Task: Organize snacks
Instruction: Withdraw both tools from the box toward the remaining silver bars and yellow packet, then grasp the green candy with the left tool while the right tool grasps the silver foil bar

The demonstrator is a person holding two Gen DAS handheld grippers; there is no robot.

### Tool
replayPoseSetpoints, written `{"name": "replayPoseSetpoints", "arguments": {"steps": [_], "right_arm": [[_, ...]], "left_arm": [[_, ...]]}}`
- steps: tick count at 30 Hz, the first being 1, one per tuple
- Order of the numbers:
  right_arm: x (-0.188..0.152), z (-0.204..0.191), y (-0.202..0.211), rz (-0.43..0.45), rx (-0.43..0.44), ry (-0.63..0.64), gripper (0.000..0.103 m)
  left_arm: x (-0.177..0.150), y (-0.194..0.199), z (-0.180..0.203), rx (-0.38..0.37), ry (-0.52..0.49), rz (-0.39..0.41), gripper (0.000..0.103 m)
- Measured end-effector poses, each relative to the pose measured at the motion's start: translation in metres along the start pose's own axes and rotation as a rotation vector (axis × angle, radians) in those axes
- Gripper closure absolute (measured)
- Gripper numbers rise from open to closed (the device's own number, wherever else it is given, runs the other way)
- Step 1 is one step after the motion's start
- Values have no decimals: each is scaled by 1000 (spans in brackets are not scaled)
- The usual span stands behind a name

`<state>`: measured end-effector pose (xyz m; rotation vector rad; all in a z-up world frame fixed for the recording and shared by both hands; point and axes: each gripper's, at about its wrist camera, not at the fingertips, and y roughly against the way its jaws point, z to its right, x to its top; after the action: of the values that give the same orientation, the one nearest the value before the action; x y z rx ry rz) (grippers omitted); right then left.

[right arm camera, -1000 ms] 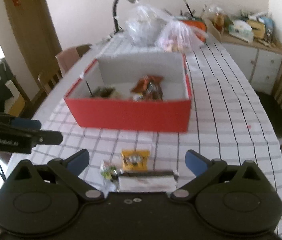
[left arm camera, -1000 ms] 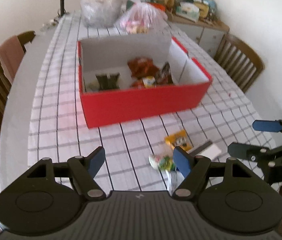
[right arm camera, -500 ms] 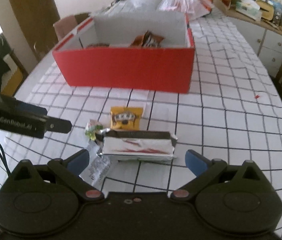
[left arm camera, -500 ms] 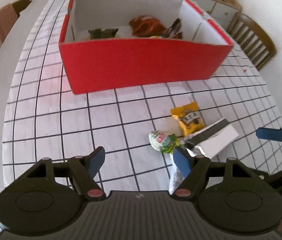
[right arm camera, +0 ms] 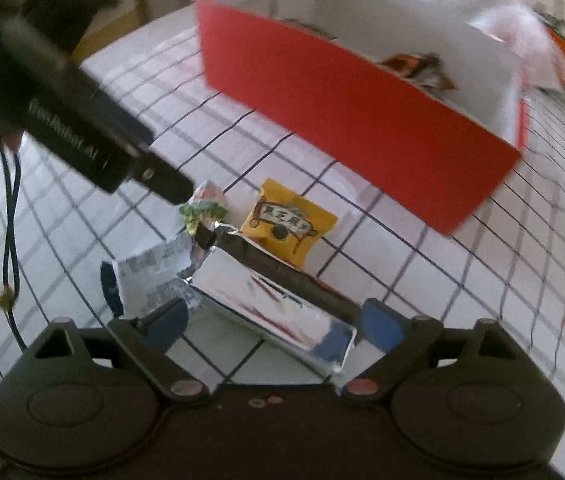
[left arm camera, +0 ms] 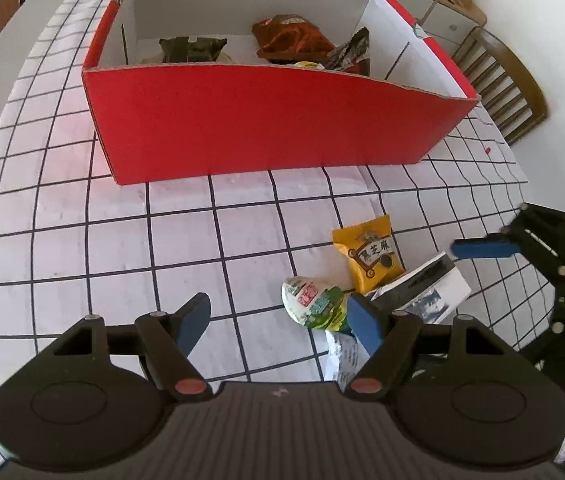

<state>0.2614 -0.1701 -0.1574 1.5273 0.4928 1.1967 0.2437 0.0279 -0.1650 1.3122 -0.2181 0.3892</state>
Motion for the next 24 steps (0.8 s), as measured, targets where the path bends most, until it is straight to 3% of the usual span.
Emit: {"name": "replayPoseSetpoints", "arguments": {"steps": [11, 18, 24], "right_arm": [[16, 4, -23, -69, 151, 258, 26], [12, 10, -22, -56, 201, 240, 46], [-3, 6, -13, -26, 182, 169, 55]], "left_arm": [[11, -17, -4, -46, 21, -59, 28], [13, -28, 7, -38, -49, -69, 28], [9, -28, 19, -29, -131, -45, 29]]}}
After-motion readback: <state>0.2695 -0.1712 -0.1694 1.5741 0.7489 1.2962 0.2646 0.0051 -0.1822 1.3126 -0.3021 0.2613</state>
